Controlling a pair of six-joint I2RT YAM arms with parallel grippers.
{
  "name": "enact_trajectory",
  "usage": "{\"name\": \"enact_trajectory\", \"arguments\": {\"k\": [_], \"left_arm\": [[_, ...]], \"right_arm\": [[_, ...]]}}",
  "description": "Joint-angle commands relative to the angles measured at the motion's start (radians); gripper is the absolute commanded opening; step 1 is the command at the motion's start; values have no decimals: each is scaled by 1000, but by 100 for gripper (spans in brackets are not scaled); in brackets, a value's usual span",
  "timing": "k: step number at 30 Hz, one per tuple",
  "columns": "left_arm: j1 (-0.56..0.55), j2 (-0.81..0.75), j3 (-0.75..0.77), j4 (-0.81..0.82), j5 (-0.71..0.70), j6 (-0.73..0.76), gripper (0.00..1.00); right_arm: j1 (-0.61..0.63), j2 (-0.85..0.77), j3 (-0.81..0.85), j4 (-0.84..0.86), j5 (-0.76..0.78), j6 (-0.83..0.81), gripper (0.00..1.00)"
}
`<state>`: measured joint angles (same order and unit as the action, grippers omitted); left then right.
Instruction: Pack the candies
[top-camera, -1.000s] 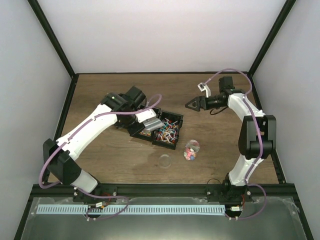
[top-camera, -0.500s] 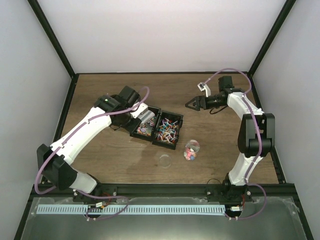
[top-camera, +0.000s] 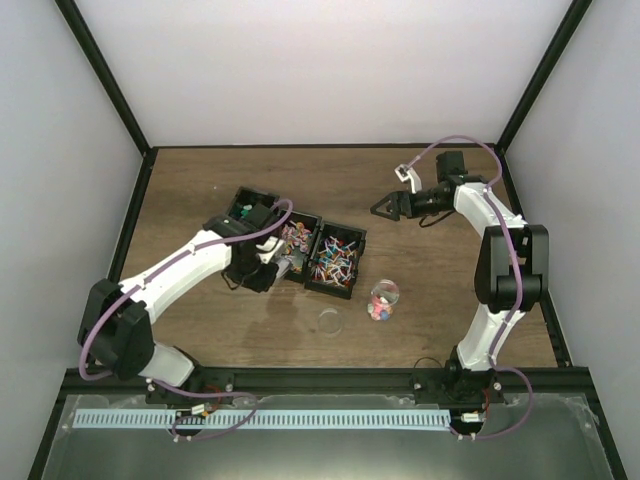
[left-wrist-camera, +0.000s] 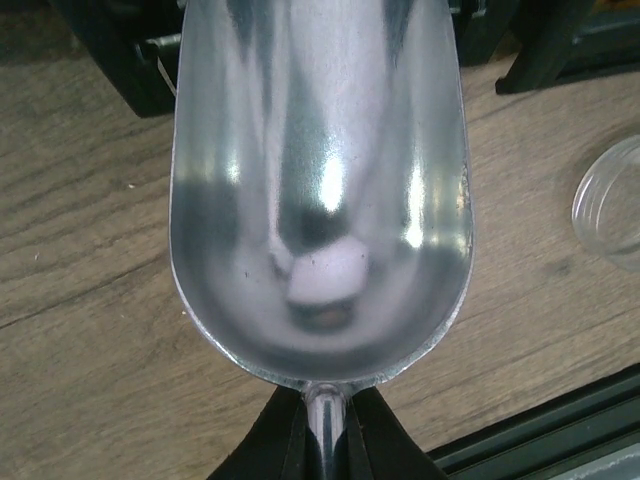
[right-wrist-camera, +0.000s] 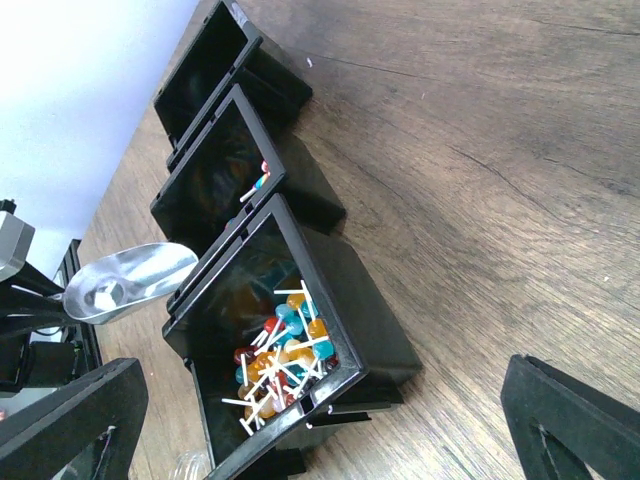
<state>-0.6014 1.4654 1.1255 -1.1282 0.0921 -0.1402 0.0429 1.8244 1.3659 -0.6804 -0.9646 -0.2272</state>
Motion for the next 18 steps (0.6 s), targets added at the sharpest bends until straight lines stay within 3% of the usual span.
{"name": "enact_trajectory", "arguments": {"k": [1, 9, 18], "left_arm": [[5, -7, 6, 78, 0, -49, 4], [37, 93, 42, 64, -50, -61, 4], [40, 216, 206, 4, -74, -57, 4]], "right_arm": [[6, 16, 34, -15, 6, -11, 100], [6, 26, 43, -22, 22, -17, 100], [6, 42, 52, -31, 35, -30, 100]]}}
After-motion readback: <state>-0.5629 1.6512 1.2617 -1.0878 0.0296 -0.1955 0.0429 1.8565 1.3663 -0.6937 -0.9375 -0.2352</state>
